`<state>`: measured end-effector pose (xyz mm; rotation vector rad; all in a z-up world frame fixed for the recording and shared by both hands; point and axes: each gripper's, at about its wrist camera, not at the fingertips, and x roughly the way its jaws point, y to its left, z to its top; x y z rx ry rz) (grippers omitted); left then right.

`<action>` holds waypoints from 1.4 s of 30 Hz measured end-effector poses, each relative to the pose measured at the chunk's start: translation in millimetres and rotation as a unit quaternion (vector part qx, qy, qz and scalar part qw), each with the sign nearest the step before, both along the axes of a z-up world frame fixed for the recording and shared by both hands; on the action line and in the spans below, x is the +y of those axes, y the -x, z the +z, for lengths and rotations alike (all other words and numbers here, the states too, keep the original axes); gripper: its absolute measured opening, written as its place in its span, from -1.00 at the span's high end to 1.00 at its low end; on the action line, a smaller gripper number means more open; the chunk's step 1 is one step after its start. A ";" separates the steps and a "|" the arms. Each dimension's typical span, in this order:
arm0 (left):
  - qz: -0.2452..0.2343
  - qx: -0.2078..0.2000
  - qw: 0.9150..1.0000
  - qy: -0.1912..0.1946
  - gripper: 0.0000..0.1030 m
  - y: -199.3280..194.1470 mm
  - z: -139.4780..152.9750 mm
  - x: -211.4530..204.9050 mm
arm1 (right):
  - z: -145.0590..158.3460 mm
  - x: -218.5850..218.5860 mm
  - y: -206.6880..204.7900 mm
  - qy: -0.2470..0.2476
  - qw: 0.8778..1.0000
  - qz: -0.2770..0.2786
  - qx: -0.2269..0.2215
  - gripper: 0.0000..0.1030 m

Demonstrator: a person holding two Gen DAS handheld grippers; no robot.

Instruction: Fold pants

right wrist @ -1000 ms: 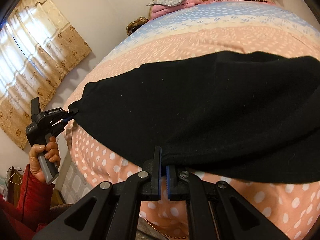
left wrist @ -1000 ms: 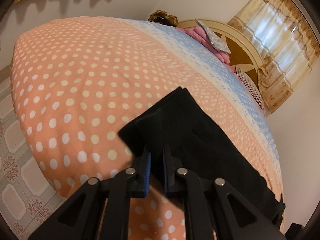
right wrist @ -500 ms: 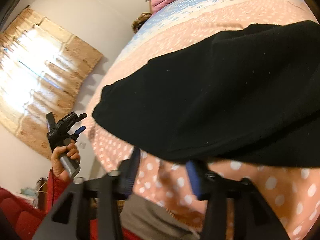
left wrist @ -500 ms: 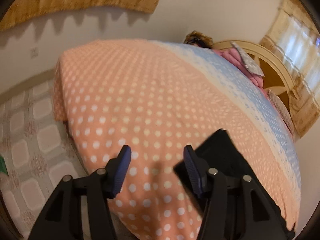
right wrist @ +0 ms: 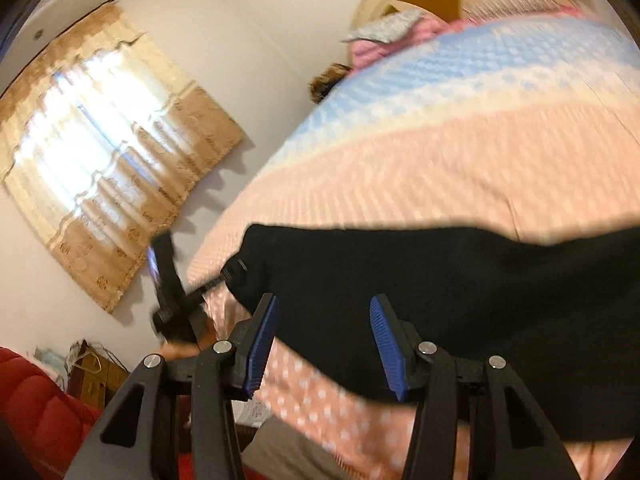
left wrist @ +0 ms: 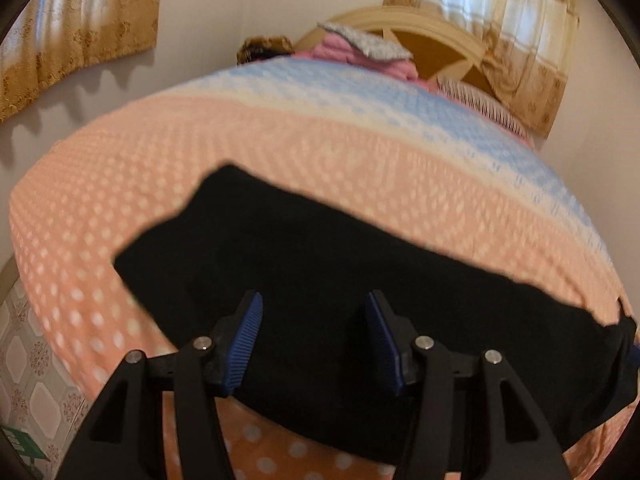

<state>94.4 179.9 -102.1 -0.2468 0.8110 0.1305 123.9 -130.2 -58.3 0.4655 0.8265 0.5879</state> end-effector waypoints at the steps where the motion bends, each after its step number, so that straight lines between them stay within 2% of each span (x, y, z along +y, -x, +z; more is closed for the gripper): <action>1: 0.002 0.006 1.000 -0.005 -0.09 0.6 -4.0 -1.0 | 3.0 6.0 -12.3 0.011 1.000 0.006 -0.008 0.04; 4: -0.002 0.000 0.999 -0.038 -0.09 5.1 -5.1 -10.0 | 3.8 30.6 -58.8 0.029 0.999 0.040 -0.019 0.04; 7: -0.001 -0.001 0.999 -0.054 -0.12 7.5 -8.3 -10.7 | -10.0 54.1 -106.0 0.056 0.995 0.079 -0.007 0.04; 10: -0.003 -0.003 0.997 -0.073 -0.13 10.0 -10.5 -13.5 | -35.7 76.1 -147.0 0.079 0.989 0.121 0.027 0.04; 12: -0.003 -0.005 0.997 -0.074 -0.14 9.0 -11.7 -13.4 | -50.8 83.4 -158.7 0.080 0.983 0.156 0.059 0.04; 15: -0.003 -0.005 0.997 -0.072 -0.15 3.6 -11.1 -13.9 | -64.3 89.9 -158.0 0.099 0.973 0.190 0.087 0.04; 18: -0.002 -0.003 0.997 -0.073 -0.16 2.0 -10.8 -15.4 | -59.9 96.1 -142.1 0.082 0.968 0.216 0.096 0.04; 21: 0.000 -0.003 0.997 -0.072 -0.17 -1.2 -12.4 -18.6 | -54.6 102.1 -123.3 0.084 0.968 0.221 0.089 0.04; 24: -0.001 -0.007 0.997 -0.077 -0.17 -1.1 -13.6 -20.3 | -68.3 107.8 -113.4 0.073 0.965 0.225 0.111 0.01; 28: -0.001 -0.009 0.997 -0.077 -0.17 -1.5 -14.6 -21.0 | -66.3 108.0 -105.6 0.063 0.970 0.210 0.105 0.00; 30: -0.002 -0.009 0.997 -0.077 -0.17 -1.3 -14.6 -20.9 | -58.2 107.9 -97.4 0.091 0.969 0.210 0.089 0.00; 32: -0.002 -0.010 0.997 -0.077 -0.17 -0.9 -15.4 -21.2 | -55.6 112.3 -90.6 0.123 0.963 0.224 0.085 0.00; 35: 0.000 -0.012 0.997 -0.079 -0.18 -0.4 -16.1 -23.1 | -62.0 112.3 -90.9 0.133 0.958 0.237 0.096 0.00; 37: 0.000 -0.012 0.997 -0.078 -0.18 -0.1 -16.2 -23.4 | -63.4 109.1 -98.6 0.124 0.964 0.216 0.087 0.00; 39: -0.001 -0.010 0.997 -0.077 -0.18 -0.3 -16.1 -24.1 | -67.4 103.4 -114.2 0.081 0.974 0.191 0.085 0.00; 42: -0.001 -0.010 0.997 -0.074 -0.18 -0.5 -15.8 -24.7 | -80.5 109.3 -125.1 0.042 0.972 0.199 0.119 0.00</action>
